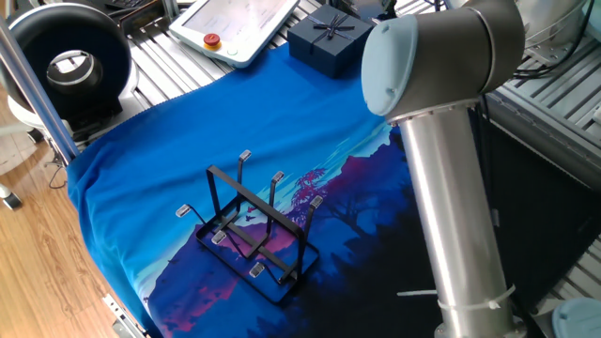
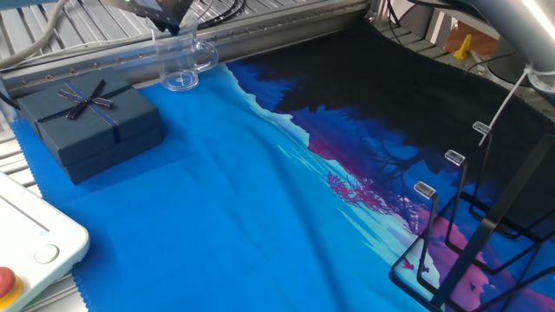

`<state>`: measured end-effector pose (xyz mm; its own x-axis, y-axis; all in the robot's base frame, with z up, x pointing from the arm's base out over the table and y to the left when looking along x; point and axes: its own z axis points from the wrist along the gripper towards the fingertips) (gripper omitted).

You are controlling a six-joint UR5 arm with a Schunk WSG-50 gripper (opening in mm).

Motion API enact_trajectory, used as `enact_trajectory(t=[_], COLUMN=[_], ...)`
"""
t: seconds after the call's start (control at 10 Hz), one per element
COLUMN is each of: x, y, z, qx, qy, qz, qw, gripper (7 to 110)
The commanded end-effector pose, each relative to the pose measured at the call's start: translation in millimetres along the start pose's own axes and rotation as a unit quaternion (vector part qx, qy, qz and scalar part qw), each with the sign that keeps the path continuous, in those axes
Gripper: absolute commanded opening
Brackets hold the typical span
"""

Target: Take the cup off the cup rack

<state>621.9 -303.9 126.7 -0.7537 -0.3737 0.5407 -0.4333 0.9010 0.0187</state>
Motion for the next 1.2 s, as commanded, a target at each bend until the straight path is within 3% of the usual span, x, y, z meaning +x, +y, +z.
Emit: enact_trajectory(t=[0.0,0.1,0.2,0.3,0.4,0.5,0.7,0.8,1.1], x=[-64.1,-67.1,-69.3,-78.0,-89.0,-86.6,-54.8,-45.7,-57.0], y=[93.8,116.8,127.7,118.9,130.9,139.6,146.6,153.8,156.2], z=[-101.0,-107.7,-108.2,-109.5,-116.8,-118.0,-100.1,-94.4,-94.4], qx=[-0.037,-0.053,-0.068,-0.060,-0.092,-0.104,-0.086,-0.090,-0.094], qy=[-0.139,-0.158,-0.167,-0.185,-0.219,-0.234,-0.208,-0.197,-0.197], qz=[0.086,0.084,0.081,0.074,0.066,0.069,0.083,0.091,0.090], qw=[0.9858,0.9824,0.9802,0.9780,0.9690,0.9641,0.9708,0.9721,0.9718], gripper=[22,22,22,22,22,22,22,22,22])
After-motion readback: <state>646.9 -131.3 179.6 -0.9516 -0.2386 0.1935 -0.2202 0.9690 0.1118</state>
